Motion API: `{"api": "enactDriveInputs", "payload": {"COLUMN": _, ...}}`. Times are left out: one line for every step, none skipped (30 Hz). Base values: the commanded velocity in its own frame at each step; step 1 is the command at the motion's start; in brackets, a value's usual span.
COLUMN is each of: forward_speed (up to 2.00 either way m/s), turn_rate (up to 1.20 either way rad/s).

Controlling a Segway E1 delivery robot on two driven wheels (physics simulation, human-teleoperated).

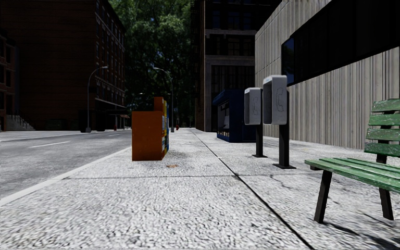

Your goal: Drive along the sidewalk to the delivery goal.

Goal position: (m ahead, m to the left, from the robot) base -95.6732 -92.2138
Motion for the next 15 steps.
{"api": "enactDriveInputs", "payload": {"forward_speed": 0.0, "turn_rate": -0.51}}
{"api": "enactDriveInputs", "payload": {"forward_speed": 0.0, "turn_rate": -0.51}}
{"api": "enactDriveInputs", "payload": {"forward_speed": 0.0, "turn_rate": -0.51}}
{"api": "enactDriveInputs", "payload": {"forward_speed": 0.0, "turn_rate": -0.51}}
{"api": "enactDriveInputs", "payload": {"forward_speed": 0.0, "turn_rate": -0.51}}
{"api": "enactDriveInputs", "payload": {"forward_speed": 0.0, "turn_rate": -0.51}}
{"api": "enactDriveInputs", "payload": {"forward_speed": 0.0, "turn_rate": -0.51}}
{"api": "enactDriveInputs", "payload": {"forward_speed": 0.0, "turn_rate": -0.51}}
{"api": "enactDriveInputs", "payload": {"forward_speed": 0.0, "turn_rate": -0.51}}
{"api": "enactDriveInputs", "payload": {"forward_speed": 0.0, "turn_rate": -0.51}}
{"api": "enactDriveInputs", "payload": {"forward_speed": 0.0, "turn_rate": -0.51}}
{"api": "enactDriveInputs", "payload": {"forward_speed": 0.0, "turn_rate": -0.51}}
{"api": "enactDriveInputs", "payload": {"forward_speed": 0.0, "turn_rate": -0.51}}
{"api": "enactDriveInputs", "payload": {"forward_speed": 0.0, "turn_rate": -0.51}}
{"api": "enactDriveInputs", "payload": {"forward_speed": 0.0, "turn_rate": -0.51}}
